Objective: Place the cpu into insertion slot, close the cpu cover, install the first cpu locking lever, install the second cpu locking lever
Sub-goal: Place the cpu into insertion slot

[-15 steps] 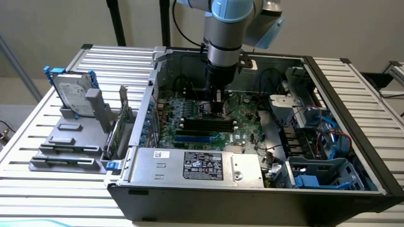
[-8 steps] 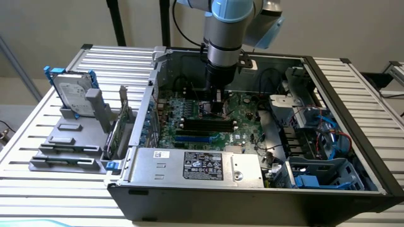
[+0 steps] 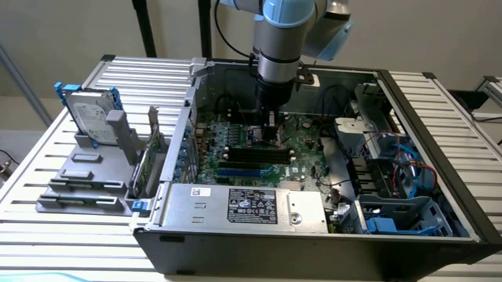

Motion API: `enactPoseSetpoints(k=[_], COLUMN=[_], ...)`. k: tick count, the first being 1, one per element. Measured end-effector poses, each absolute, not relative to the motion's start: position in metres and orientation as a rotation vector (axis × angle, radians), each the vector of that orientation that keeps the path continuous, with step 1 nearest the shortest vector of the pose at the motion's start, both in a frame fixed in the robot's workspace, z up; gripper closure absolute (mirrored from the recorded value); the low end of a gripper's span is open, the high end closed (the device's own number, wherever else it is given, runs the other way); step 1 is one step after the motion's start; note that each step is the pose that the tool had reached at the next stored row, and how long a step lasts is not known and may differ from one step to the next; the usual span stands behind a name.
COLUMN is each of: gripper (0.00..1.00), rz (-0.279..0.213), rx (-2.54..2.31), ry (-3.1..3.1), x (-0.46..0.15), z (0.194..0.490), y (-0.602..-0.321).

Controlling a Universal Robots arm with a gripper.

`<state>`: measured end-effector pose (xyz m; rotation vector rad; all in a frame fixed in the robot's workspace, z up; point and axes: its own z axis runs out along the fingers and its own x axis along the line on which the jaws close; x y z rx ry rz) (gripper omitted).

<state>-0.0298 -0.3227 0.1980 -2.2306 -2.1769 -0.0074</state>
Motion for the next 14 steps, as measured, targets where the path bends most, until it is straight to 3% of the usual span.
enactPoseSetpoints(k=[9, 11, 14], gripper=[0.46, 0.38, 0.38], rz=[-0.01, -0.009, -0.008], rx=[-2.23, -2.231, -2.231], ry=[-2.176, -2.176, -2.177], x=[-0.0297, -0.0297, -0.0298], z=[0.1975, 0.1976, 0.1978], y=[-0.3223, -0.3224, -0.3226])
